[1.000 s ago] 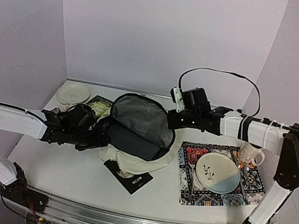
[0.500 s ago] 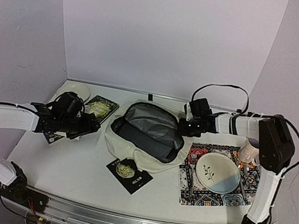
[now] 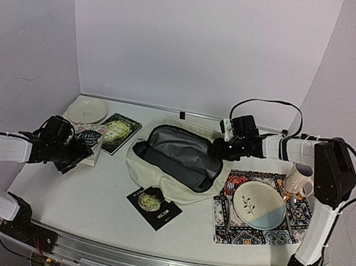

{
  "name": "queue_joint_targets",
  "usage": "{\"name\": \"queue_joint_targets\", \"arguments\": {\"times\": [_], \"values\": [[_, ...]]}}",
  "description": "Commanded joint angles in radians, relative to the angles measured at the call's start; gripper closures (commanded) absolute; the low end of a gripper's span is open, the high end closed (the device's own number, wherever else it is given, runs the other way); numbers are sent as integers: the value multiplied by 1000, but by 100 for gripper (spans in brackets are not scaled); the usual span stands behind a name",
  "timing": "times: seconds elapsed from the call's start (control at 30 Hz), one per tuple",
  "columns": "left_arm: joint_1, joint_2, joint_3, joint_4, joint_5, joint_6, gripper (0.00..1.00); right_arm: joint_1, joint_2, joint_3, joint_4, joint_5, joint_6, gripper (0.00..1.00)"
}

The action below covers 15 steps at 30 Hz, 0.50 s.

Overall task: Pack the student bag
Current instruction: Place the largest pocket of the student bag.

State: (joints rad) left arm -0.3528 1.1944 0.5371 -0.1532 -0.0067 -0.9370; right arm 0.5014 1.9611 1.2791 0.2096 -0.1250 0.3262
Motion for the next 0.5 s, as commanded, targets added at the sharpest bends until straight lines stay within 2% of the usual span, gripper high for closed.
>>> {"name": "queue_joint_targets", "arguments": {"times": [0.0,0.2,0.33,0.47], "values": [[21,-79,-56,95,38,-111,12,1,-117,-35,28,-96,-34,59],[22,-124,-159,224,16,-252,1,0,-202,-96,71,-140,-51,43],[23,-118,-215,326,-15,-327,0,2,-247,-136,99,-155,-55,30],[22,-88,-206,376,-30,-347,1,1,-275,-158,102,-143,-61,20]]}}
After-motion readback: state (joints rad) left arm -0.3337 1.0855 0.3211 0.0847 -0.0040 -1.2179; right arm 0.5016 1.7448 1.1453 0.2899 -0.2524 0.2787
